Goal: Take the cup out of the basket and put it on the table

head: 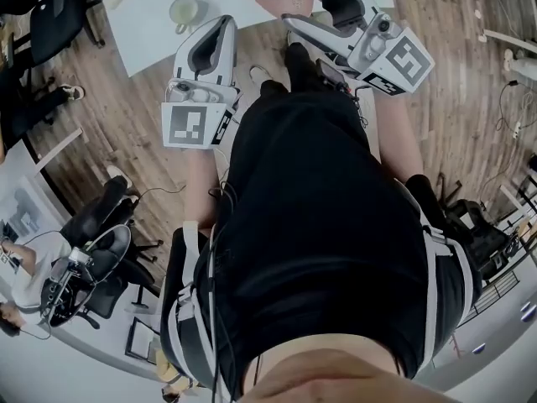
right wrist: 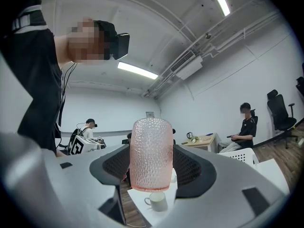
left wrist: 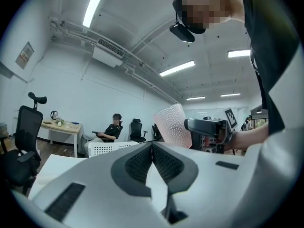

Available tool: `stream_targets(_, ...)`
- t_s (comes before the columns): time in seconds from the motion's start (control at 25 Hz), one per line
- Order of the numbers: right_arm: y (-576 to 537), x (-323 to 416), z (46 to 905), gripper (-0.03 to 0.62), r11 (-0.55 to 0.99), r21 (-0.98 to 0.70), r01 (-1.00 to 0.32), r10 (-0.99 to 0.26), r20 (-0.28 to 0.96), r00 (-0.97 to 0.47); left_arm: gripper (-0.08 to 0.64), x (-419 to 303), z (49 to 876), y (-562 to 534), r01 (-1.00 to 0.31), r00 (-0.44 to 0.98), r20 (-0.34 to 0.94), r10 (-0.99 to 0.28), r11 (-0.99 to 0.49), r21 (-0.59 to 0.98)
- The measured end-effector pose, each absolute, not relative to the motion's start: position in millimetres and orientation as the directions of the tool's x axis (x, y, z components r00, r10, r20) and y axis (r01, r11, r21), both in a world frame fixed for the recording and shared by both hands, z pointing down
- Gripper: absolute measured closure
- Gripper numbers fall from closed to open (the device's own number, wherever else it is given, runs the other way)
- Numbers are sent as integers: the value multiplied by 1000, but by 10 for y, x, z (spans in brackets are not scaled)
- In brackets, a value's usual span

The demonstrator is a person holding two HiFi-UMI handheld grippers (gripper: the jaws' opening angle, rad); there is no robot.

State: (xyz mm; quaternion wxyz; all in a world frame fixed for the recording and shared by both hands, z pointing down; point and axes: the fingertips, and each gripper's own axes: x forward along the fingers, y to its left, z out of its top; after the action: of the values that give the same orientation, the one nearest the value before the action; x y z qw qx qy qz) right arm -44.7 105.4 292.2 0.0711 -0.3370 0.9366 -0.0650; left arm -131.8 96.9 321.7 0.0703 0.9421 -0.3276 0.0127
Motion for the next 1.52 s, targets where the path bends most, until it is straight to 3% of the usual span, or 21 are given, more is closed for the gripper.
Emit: stream_targets(1.52,1431,-88,2857,318,816,-130,-563,-577,-127,-807,538,-905,3060,1222,-665,747,69,-661,-743,79)
